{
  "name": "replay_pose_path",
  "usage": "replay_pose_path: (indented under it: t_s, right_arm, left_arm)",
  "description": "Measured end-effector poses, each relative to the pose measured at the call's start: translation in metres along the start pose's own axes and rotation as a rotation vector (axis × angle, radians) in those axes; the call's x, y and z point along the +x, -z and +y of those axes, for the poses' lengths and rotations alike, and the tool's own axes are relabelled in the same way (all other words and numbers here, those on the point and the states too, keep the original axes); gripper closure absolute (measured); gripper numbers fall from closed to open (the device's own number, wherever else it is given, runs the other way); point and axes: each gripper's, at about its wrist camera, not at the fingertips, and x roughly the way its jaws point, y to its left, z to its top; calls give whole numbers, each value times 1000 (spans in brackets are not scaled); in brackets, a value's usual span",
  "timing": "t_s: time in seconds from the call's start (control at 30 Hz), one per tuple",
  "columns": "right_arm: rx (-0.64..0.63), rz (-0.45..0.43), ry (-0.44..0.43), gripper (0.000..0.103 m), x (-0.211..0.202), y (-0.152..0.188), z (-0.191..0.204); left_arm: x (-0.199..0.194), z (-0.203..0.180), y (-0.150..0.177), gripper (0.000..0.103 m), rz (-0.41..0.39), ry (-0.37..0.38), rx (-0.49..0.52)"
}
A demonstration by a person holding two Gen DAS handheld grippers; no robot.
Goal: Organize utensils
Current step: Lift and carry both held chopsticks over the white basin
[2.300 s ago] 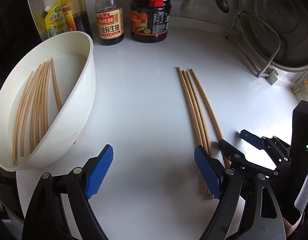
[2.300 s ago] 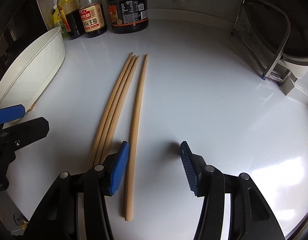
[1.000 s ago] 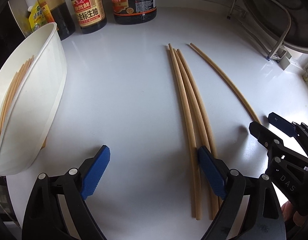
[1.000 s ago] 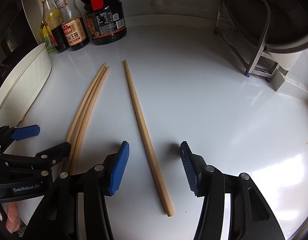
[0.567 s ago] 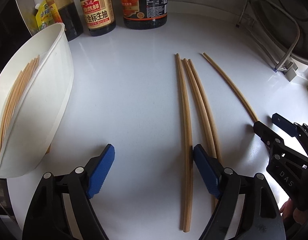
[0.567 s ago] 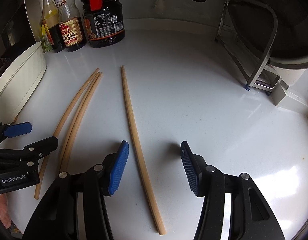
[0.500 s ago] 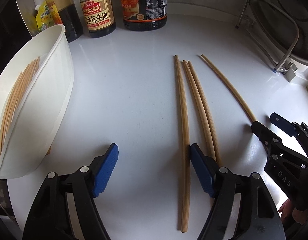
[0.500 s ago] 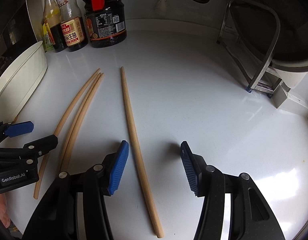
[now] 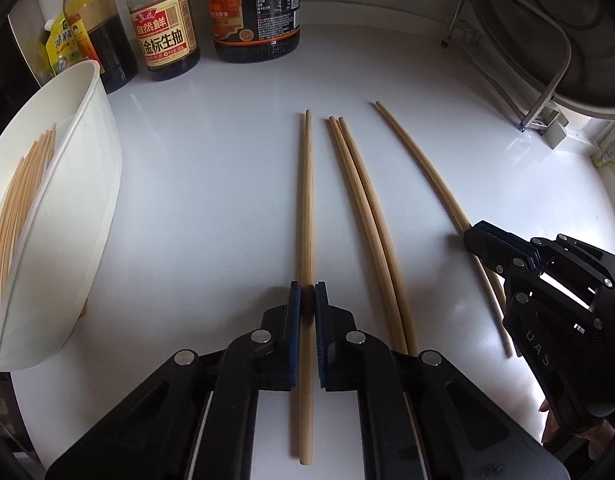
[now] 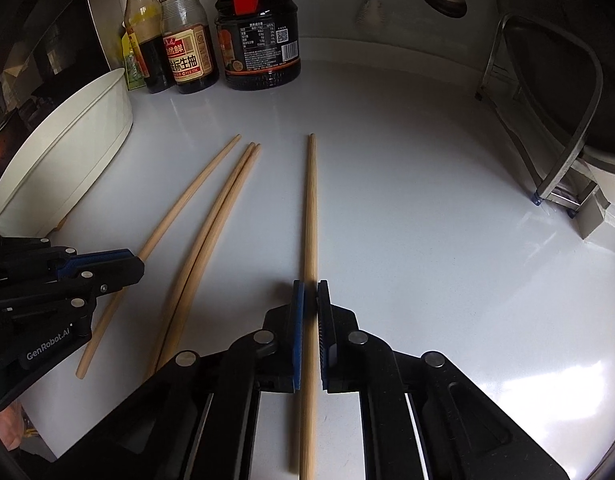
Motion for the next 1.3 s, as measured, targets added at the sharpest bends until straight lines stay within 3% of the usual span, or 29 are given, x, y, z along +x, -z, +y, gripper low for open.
replay_pose_path:
  t_s: [0.2, 0.33, 0.5, 0.63, 0.97, 1.3]
  right_arm:
    - [48, -37, -16, 97, -23, -11, 0]
    - [43, -57, -20, 97, -42, -25, 11]
    - [3, -93, -58, 97, -61, -51, 41]
    - [-38, -123, -102, 97, -66, -74, 78]
    - [-167, -113, -262, 97, -29, -130, 203]
    - [-214, 10, -323, 97, 29, -151, 296]
  left_arm:
    - [-22, 7, 0, 96, -15, 46, -21]
    - [-54, 18, -11, 96, -76, 56, -30]
    - [-98, 58, -32, 96, -172, 48, -87]
    - [-121, 101, -36, 96, -211, -4, -135]
    - [-140, 227, -12, 96, -209, -139, -304]
    - [-112, 297, -1, 96, -134, -165, -354]
